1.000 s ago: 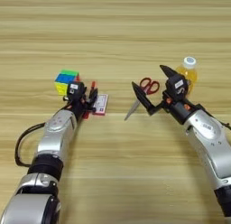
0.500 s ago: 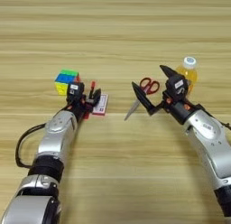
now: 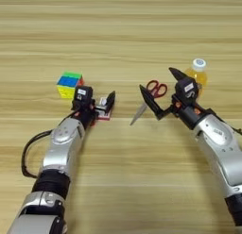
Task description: Move the objects on the table
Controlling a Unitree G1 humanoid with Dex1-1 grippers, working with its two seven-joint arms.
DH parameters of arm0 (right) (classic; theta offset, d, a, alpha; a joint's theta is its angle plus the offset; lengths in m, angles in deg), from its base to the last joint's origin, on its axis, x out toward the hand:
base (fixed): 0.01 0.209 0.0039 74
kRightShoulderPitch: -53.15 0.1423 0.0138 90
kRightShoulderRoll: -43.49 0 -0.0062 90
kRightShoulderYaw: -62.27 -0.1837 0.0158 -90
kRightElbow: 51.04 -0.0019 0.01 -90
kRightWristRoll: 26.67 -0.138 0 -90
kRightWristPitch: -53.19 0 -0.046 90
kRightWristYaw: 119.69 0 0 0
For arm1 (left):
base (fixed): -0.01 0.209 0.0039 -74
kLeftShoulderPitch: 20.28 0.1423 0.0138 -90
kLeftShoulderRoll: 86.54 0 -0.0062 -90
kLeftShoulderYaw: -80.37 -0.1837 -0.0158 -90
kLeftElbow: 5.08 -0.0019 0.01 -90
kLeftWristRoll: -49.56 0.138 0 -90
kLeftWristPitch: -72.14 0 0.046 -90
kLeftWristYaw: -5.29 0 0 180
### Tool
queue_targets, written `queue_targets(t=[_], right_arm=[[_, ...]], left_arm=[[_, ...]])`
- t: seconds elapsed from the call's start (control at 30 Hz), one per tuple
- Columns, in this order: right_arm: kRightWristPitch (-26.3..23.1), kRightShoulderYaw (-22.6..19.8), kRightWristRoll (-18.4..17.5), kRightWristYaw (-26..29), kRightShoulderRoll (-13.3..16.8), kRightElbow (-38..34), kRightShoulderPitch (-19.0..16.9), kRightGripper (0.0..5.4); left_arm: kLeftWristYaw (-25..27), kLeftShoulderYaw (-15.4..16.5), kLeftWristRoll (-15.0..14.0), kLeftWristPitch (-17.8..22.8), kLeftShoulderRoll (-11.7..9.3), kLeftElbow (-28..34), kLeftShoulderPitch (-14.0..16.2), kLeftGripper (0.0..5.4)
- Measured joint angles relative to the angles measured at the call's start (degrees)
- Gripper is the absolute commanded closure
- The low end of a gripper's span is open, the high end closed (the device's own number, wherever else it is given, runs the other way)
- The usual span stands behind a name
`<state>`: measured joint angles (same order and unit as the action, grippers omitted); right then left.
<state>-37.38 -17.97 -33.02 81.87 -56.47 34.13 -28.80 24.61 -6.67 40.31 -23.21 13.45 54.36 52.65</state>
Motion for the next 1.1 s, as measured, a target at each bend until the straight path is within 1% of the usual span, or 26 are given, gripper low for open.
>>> queue_targets(t=[0.07, 0.1, 0.5, 0.67, 1.1], right_arm=[[0.0, -0.1, 0.0, 0.0, 0.0, -0.3, 0.0, 0.0], [0.0, -0.2, 0.0, 0.0, 0.0, -1.7, 0.0, 0.0], [0.1, -1.5, 0.0, -0.7, 0.5, -6.8, -0.4, 0.0], [0.1, -3.7, -0.1, -1.6, 1.2, -8.3, -0.4, 0.0], [0.2, -9.6, -1.0, -3.7, 2.8, -7.9, 0.5, 0.0]], left_arm=[[0.0, 0.0, 0.0, -0.1, 0.2, 0.4, 0.1, 0.18], [0.0, 0.0, -0.1, -0.2, 0.4, 0.8, 0.2, 0.03], [0.6, 0.2, -0.4, -1.5, 0.7, 3.7, 1.0, 0.0], [0.7, 0.7, -1.1, -1.7, 0.7, 5.0, 1.4, 0.0], [0.0, 2.1, -1.3, -2.7, 0.8, 6.8, 1.8, 0.0]])
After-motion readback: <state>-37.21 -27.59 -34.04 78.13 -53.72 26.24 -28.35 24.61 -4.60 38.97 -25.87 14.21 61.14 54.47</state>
